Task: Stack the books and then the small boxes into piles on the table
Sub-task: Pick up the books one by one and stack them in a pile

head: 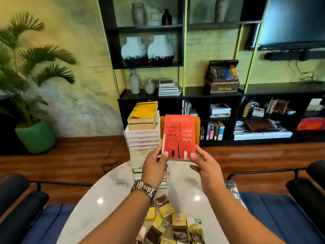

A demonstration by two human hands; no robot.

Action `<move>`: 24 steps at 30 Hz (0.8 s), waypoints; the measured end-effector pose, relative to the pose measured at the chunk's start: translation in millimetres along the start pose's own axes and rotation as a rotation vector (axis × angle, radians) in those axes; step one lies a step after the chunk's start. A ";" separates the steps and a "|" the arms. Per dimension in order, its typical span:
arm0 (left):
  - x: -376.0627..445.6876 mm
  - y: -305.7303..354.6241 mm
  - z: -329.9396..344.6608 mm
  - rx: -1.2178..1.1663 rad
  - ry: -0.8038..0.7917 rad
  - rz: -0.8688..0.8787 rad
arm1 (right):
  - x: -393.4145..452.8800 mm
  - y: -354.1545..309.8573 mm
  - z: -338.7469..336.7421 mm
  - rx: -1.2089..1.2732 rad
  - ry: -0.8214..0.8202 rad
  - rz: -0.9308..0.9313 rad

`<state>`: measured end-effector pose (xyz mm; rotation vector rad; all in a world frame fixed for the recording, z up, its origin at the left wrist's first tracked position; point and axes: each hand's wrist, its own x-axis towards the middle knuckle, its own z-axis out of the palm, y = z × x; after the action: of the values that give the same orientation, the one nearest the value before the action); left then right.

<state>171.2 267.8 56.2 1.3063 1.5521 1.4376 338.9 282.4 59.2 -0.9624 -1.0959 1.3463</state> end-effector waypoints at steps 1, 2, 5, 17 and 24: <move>3.7 8.2 -5.4 0.078 0.023 0.060 | 1.0 -10.7 9.8 -0.026 -0.010 -0.039; 6.8 16.7 -12.5 0.150 0.052 0.105 | 3.8 -19.9 19.4 -0.046 -0.025 -0.071; 15.3 43.6 -36.4 0.327 0.118 0.245 | 12.3 -44.4 50.5 -0.117 -0.051 -0.122; 111.7 61.7 -117.0 0.542 0.089 0.106 | 94.7 -64.1 142.8 -0.477 -0.017 -0.201; 146.1 29.9 -123.9 0.517 0.062 0.069 | 123.2 -47.1 164.2 -0.607 0.011 -0.157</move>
<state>20.1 361.9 133.1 1.6291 2.0251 1.1615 182.7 390.6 150.1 -1.2804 -1.5810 0.8864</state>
